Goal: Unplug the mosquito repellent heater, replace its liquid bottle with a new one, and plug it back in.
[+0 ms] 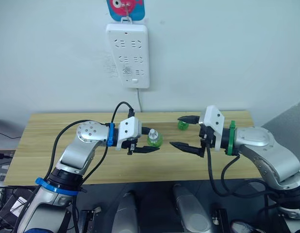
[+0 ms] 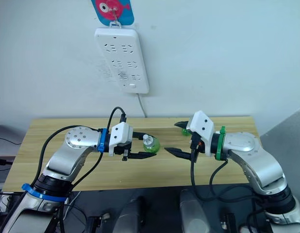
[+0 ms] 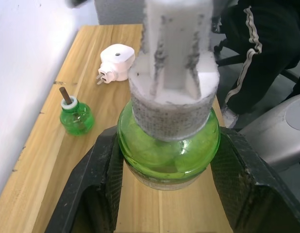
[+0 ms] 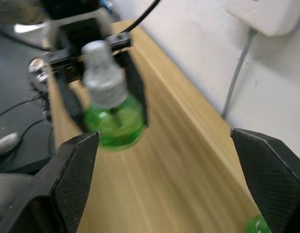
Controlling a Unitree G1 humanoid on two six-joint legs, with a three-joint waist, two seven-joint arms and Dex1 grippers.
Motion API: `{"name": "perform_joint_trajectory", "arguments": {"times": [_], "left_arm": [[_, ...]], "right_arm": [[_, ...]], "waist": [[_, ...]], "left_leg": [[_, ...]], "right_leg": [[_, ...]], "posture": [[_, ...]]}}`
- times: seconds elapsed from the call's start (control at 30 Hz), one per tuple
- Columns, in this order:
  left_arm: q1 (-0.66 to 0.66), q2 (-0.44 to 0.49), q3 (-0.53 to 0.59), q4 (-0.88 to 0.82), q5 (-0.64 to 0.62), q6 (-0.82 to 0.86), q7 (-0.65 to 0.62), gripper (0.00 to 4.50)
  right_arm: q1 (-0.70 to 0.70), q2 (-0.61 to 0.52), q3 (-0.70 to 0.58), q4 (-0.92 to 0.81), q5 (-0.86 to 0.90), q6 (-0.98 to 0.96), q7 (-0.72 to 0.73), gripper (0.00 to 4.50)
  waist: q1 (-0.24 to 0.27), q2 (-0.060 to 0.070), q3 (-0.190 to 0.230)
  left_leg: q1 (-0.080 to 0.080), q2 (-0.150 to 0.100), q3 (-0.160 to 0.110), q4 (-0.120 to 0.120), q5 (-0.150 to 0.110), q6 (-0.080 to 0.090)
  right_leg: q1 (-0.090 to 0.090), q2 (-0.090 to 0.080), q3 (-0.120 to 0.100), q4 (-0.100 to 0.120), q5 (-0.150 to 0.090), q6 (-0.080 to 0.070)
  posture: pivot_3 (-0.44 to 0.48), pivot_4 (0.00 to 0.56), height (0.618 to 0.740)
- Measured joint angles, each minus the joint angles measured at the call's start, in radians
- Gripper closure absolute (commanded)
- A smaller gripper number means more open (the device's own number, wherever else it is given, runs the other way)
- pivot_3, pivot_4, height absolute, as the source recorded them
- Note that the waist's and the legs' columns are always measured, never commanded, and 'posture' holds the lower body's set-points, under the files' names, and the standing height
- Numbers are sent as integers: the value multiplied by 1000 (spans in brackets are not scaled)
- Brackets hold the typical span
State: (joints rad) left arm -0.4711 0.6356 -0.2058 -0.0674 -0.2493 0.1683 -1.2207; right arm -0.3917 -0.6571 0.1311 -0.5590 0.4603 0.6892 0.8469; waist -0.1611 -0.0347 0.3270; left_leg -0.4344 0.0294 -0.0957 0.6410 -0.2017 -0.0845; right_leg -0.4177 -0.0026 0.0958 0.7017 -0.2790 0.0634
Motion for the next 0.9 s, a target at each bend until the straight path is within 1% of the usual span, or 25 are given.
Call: {"name": "perform_joint_trajectory", "arguments": {"times": [0.13,0.3,0.5,0.6,0.87,0.9], "left_arm": [[-9,-4,0,-1,-3,9,8,2252],[-32,-3,-6,-32,-2,45,6,2252],[-61,-23,-6,-61,-21,90,11,2252],[-61,-25,-6,-61,-21,92,11,2252],[-61,-21,-4,-60,-21,92,11,2252],[-61,-22,-4,-60,-21,91,10,2252]], "right_arm": [[-9,17,17,-34,6,0,-3,0],[-46,97,90,-34,-9,14,-66,0],[-86,156,139,43,-74,-19,-106,0],[-98,176,140,65,-85,-28,-112,583],[-98,187,144,72,-86,-68,-86,3393],[-98,186,144,72,-86,-70,-84,3410]], "waist": [[-3,0,0],[-4,0,-1],[-4,0,-9],[-4,0,-14],[-4,0,-24],[-4,0,-24]], "left_leg": [[0,0,0,0,0,0],[0,0,0,0,0,0],[0,0,0,1,0,0],[0,0,0,0,0,0],[0,0,0,0,0,0],[0,0,0,0,0,0]], "right_leg": [[0,0,0,0,0,0],[0,0,0,0,0,0],[0,0,0,0,0,0],[0,0,0,0,0,0],[0,0,0,0,0,0],[0,0,0,0,0,0]], "posture": [[-236,240,740],[-234,233,740],[-229,229,740],[-223,225,740],[-227,226,740],[-230,226,740]]}}
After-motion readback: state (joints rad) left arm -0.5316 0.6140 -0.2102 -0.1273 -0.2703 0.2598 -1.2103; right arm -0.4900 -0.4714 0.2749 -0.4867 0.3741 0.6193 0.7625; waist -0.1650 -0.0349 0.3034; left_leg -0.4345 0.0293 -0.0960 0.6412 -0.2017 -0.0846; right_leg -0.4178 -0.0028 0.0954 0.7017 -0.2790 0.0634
